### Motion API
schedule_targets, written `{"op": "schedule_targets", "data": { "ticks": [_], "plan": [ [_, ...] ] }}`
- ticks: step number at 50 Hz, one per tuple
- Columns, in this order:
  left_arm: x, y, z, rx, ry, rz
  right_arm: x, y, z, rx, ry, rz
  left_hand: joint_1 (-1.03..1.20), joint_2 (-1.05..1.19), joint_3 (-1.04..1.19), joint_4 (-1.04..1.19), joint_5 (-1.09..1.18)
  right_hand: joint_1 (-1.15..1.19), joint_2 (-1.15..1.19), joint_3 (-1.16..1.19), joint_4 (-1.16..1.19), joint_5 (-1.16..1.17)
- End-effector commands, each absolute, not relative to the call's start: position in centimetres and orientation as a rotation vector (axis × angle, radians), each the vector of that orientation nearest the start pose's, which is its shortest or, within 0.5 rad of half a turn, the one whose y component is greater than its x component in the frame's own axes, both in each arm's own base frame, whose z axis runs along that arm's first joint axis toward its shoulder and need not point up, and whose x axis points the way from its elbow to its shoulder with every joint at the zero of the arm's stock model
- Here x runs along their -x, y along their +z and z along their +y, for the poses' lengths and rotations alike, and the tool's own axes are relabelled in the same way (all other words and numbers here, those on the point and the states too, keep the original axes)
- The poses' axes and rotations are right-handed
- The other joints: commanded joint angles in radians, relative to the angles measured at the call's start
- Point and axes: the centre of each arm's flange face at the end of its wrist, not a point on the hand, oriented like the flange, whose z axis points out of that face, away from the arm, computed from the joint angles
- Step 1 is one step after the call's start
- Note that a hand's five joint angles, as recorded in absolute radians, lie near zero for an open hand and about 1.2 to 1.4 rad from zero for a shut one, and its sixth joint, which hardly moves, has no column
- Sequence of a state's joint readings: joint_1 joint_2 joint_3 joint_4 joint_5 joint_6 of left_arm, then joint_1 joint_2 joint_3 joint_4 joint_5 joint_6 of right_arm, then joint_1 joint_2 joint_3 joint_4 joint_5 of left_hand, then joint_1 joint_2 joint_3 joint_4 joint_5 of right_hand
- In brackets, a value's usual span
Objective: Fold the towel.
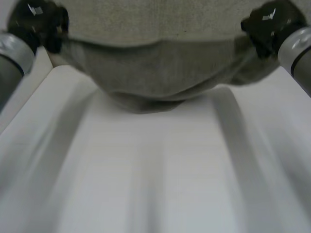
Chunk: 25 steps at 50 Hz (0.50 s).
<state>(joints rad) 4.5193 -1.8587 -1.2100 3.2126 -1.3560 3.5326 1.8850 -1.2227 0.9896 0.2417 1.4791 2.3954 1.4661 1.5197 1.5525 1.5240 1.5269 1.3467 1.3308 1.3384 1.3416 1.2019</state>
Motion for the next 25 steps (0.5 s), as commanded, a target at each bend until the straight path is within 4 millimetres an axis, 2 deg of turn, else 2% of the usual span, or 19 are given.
{"op": "schedule_targets", "data": {
  "ticks": [1,4,6,7,8,10,11,13,16,21,25],
  "plan": [
    [20.7,25.9,-32.1,-1.038,-2.052,2.005,-23.5,29.6,-29.6,1.48,-2.076,2.229,-0.07,-0.123,-0.156,-0.128,-0.305,0.05,0.065,0.058,0.055,0.02],
    [19.4,24.7,-30.9,-1.038,-1.979,2.039,-22.6,28.7,-28.5,1.526,-2.019,2.266,-0.07,-0.123,-0.156,-0.128,-0.305,0.05,0.065,0.058,0.055,0.02],
    [18.8,24.7,-30.1,-1.022,-1.962,2.047,-22.0,29.2,-27.8,1.514,-2.036,2.268,-0.07,-0.123,-0.156,-0.128,-0.305,0.05,0.065,0.058,0.055,0.02],
    [18.3,25.0,-29.3,-1.005,-1.965,2.041,-21.4,29.9,-27.1,1.496,-2.066,2.264,-0.07,-0.123,-0.156,-0.128,-0.305,0.05,0.065,0.058,0.055,0.02],
    [18.3,25.0,-29.3,-1.005,-1.965,2.041,-21.4,29.9,-27.1,1.496,-2.067,2.264,-0.07,-0.123,-0.156,-0.128,-0.305,0.05,0.065,0.058,0.055,0.02],
    [17.6,26.1,-27.4,-1.0,-1.999,2.006,-20.0,31.1,-26.2,1.462,-2.115,2.26,-0.07,-0.123,-0.156,-0.128,-0.305,0.05,0.065,0.058,0.055,0.02],
    [17.6,26.1,-27.4,-1.0,-2.0,2.006,-20.0,31.1,-26.2,1.462,-2.115,2.26,-0.07,-0.123,-0.156,-0.128,-0.305,0.05,0.065,0.058,0.055,0.02],
    [17.2,26.5,-25.7,-1.013,-2.025,1.986,-19.3,31.4,-25.4,1.458,-2.115,2.245,-0.07,-0.123,-0.156,-0.128,-0.305,0.05,0.065,0.058,0.055,0.02],
    [17.0,26.3,-24.6,-1.03,-2.035,1.984,-19.0,31.1,-24.7,1.472,-2.081,2.228,-0.07,-0.123,-0.156,-0.128,-0.305,0.05,0.065,0.058,0.055,0.02],
    [17.1,25.8,-23.6,-1.053,-2.034,1.997,-18.5,30.3,-24.5,1.473,-2.017,2.253,-0.07,-0.123,-0.156,-0.128,-0.305,0.05,0.065,0.058,0.055,0.02],
    [17.3,25.5,-23.8,-1.064,-2.029,2.006,-18.5,29.6,-24.9,1.477,-1.983,2.265,-0.07,-0.123,-0.156,-0.128,-0.305,0.05,0.065,0.058,0.055,0.02]
  ]
}}
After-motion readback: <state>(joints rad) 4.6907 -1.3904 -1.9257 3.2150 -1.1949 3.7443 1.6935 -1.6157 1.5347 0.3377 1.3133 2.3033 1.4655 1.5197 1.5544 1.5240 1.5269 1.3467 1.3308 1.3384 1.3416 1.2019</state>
